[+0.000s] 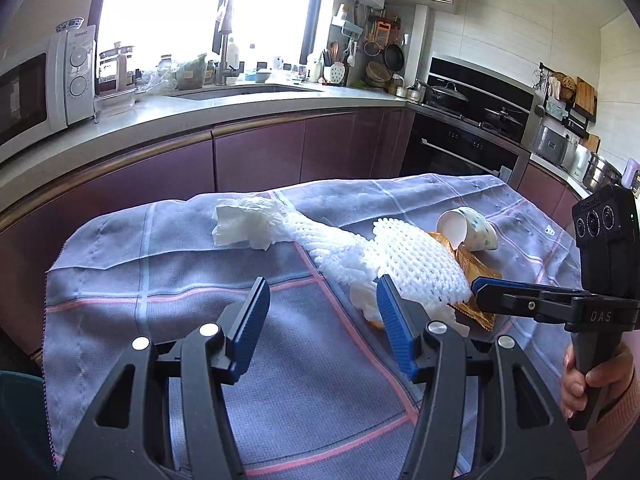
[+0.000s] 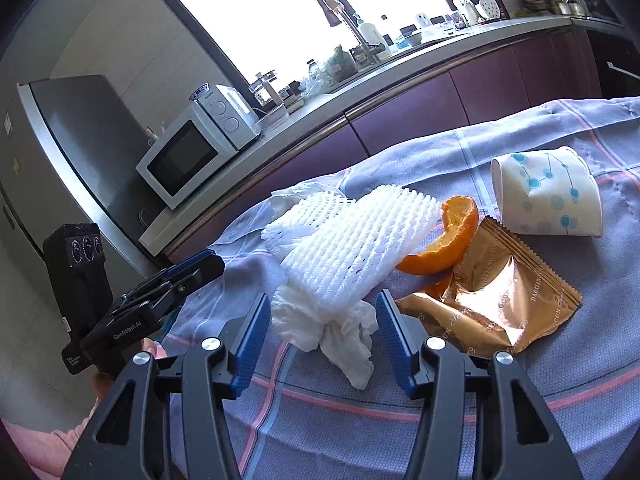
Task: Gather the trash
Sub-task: 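Move both tools back over the table toward the white foam nets, then grasp the white foam fruit nets with the right gripper while the left grasps another net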
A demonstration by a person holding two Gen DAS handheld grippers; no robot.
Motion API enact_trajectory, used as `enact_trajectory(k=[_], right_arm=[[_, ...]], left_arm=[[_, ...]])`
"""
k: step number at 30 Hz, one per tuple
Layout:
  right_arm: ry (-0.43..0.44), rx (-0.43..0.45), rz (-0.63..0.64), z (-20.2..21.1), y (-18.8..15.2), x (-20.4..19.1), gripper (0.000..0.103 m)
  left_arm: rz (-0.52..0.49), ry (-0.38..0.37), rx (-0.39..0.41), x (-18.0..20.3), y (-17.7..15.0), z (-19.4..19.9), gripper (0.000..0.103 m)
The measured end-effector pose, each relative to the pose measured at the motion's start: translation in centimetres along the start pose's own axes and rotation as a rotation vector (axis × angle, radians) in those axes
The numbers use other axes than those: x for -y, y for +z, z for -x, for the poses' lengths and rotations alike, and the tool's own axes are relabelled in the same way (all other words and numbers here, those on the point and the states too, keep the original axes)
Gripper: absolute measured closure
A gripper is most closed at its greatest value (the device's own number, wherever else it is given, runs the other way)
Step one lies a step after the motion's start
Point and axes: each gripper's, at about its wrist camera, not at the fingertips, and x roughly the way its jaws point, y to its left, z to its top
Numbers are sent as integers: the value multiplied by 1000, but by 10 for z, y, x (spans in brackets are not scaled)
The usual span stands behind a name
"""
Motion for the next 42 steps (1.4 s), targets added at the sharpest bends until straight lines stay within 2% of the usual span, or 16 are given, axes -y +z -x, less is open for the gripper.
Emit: enact_trajectory(k=[14, 17, 19, 20, 21, 25, 27, 30, 36, 42], right_arm=[[50, -1, -66, -15, 12, 10, 49], [55, -5, -75, -17, 12, 11, 50], [61, -9, -86, -18, 13, 13, 50], [63, -11, -90, -19, 13, 14, 51], [64, -11, -93, -19, 12, 15, 54], [78, -15, -96, -19, 11, 17, 72], [82, -19, -89, -19, 10, 16, 86], [88, -16, -78, -17, 9, 14, 96], [94, 10, -62, -7, 9, 8, 97], [114, 24, -34, 11, 6, 4, 99]], left_arm=[[72, -47, -80, 1, 23, -51, 48], [92, -55, -106, 0, 24, -63, 50], [110, -74, -120, -1, 24, -69, 55], [116, -81, -125, -1, 24, -72, 60], [119, -88, -128, 1, 23, -74, 68], [129, -107, -137, 1, 21, -78, 84], [133, -119, -135, 1, 21, -77, 93], [135, -129, -125, 1, 21, -73, 94], [129, -148, -85, 2, 21, -52, 95], [133, -171, -23, -3, 15, -12, 95]])
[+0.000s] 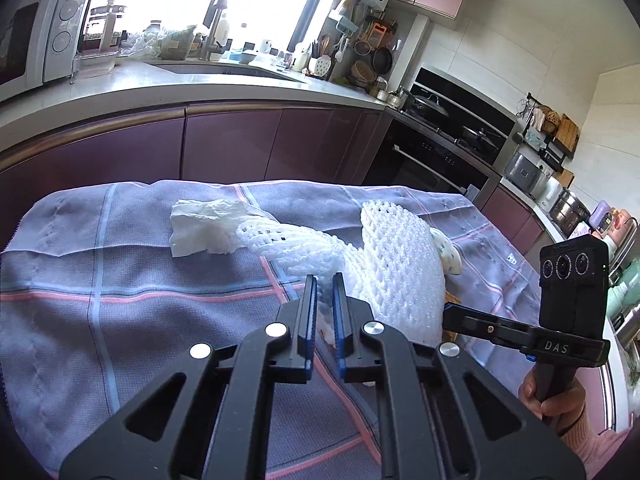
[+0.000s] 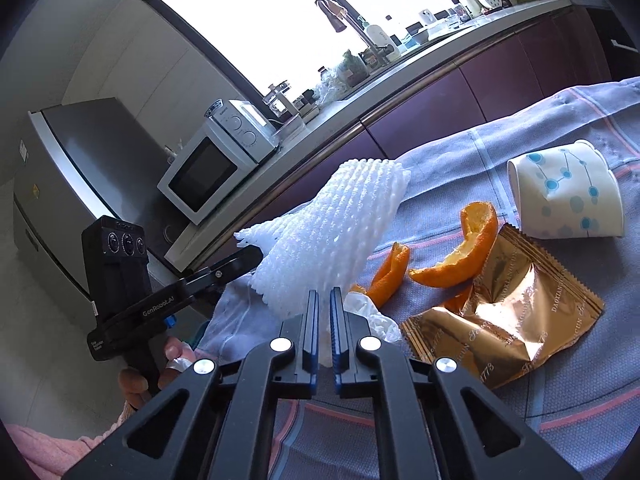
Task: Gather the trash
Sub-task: 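Grasp the white foam fruit nets with the right gripper while the left grasps another net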
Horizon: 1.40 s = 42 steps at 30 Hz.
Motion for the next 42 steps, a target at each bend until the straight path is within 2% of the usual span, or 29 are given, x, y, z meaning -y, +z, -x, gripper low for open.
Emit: enact_trajectory(k=[4, 10, 20, 23, 25, 26, 27, 28, 29, 34, 35, 36, 37, 38, 39, 40, 42], right_arm=[[22, -9, 20, 6, -5, -8, 99], [68, -38, 51, 3, -13, -26, 100], [133, -145, 106, -24, -32, -56, 101], [83, -174, 103, -33, -38, -57, 93], [62, -191, 83, -36, -42, -53, 73], [49, -192, 75, -38, -43, -52, 59], [38, -194, 73, -39, -44, -51, 57], [30, -200, 73, -42, -45, -50, 57], [24, -206, 69, -45, -45, -50, 57], [6, -238, 68, -61, -51, -49, 59], [10, -244, 67, -64, -51, -49, 61], [15, -250, 70, -66, -52, -51, 70], [17, -255, 76, -68, -53, -52, 75], [20, -260, 82, -69, -53, -53, 78], [23, -263, 85, -71, -53, -54, 82], [26, -265, 90, -72, -53, -56, 84], [32, -264, 107, -73, -52, -62, 87]], left_arm=[[-7, -14, 27, -1, -9, 28, 95], [-26, 23, 47, -6, -27, 64, 95], [53, 74, 59, -39, -72, 120, 96], [83, 90, 44, -52, -85, 128, 96], [95, 105, 31, -60, -92, 130, 95], [100, 111, 21, -64, -96, 129, 94], [106, 116, 10, -66, -99, 128, 84], [114, 118, -3, -69, -102, 127, 74], [120, 130, -6, -71, -105, 125, 60], [126, 132, -32, -79, -109, 115, 59], [125, 132, -33, -79, -109, 114, 59], [125, 129, -33, -79, -109, 113, 59], [126, 120, -36, -79, -108, 111, 60], [129, 115, -38, -78, -108, 110, 67], [131, 111, -43, -78, -108, 108, 82], [134, 110, -47, -76, -108, 107, 89], [149, 101, -38, -77, -107, 108, 91]])
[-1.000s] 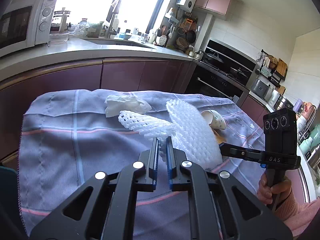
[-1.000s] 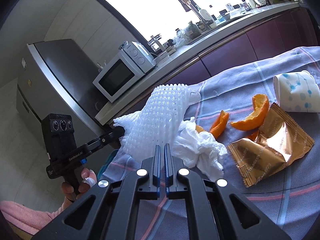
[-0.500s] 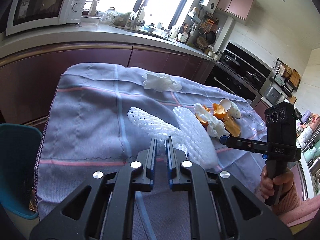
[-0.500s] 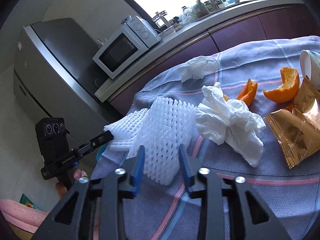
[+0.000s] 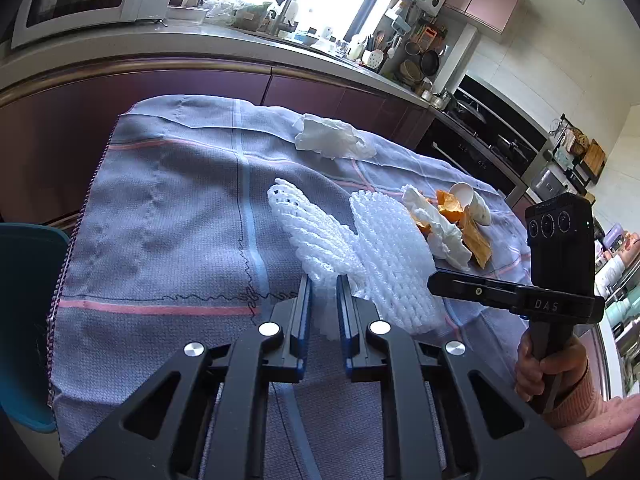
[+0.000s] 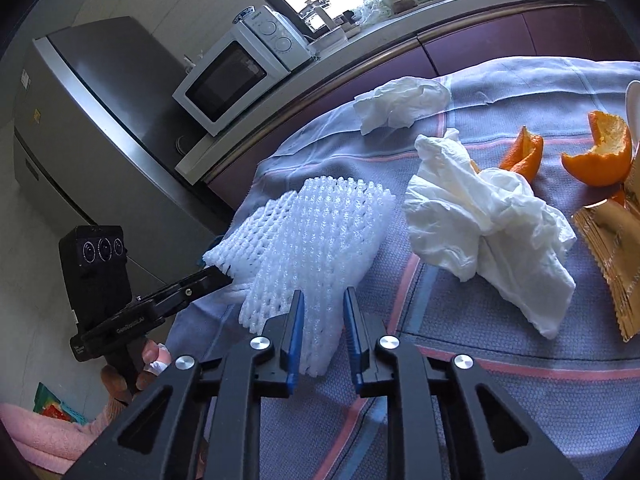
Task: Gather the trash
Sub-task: 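Grasp the white foam fruit nets with the right gripper while the left grasps another net, then carry the foam nets to the teal bin and open both grippers over it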
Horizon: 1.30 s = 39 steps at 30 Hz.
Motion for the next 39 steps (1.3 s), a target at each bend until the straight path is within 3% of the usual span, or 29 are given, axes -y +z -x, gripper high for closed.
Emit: enact_trajectory(k=[9, 21, 29, 39], right_arm=[[66, -5, 106, -9, 14, -39, 91], [213, -118, 276, -81, 33, -130, 91], [263, -201, 290, -142, 38, -176, 91], [199, -299, 279, -212, 43, -197, 91]], left_arm=[[31, 40, 118, -18, 4, 54, 92], [127, 277, 254, -85, -9, 152, 92], [216, 407, 249, -139, -24, 178, 91], [252, 496, 169, -182, -34, 154, 91]])
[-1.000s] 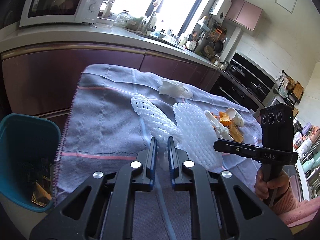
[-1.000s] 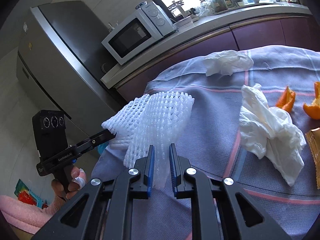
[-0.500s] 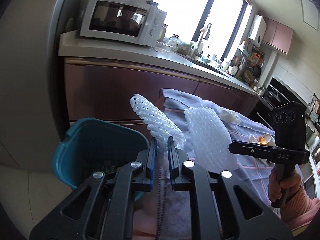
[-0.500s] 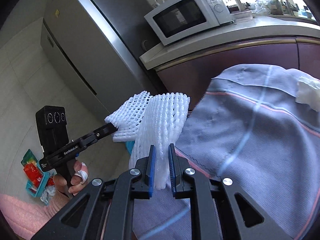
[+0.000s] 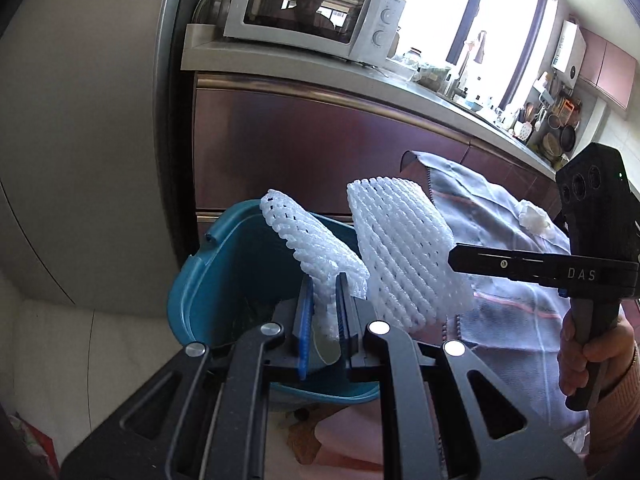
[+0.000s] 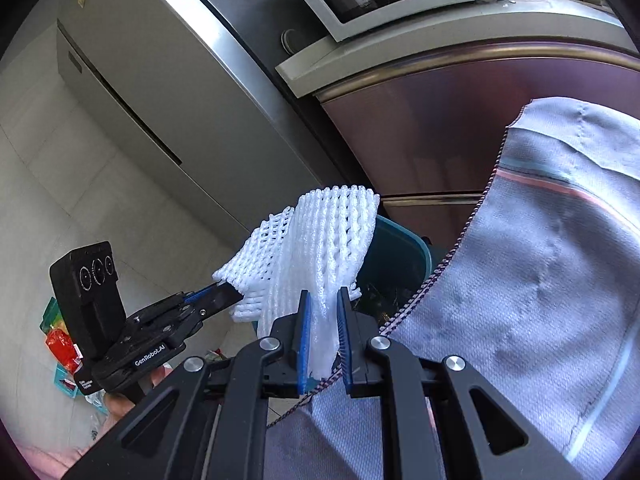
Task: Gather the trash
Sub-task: 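Carry the foam nets to the teal bin and open both grippers over it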
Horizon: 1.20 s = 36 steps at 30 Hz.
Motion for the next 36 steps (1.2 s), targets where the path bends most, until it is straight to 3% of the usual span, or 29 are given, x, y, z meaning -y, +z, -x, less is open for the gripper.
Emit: enact_trajectory(k=[7, 17, 25, 36], right_arm=[[-55, -63, -26, -31, 6, 4, 84], [-92, -58, 22, -31, 2, -2, 79], [-73, 11, 41, 12, -11, -4, 76], [-115, 176, 48, 110, -42, 17, 67]], left_arm=[[-9, 29, -44, -3, -2, -27, 91], [8, 30, -54, 2, -9, -41, 84], [-40, -27, 3, 31, -6, -20, 76], [-164, -202, 73, 108, 5, 0, 61]])
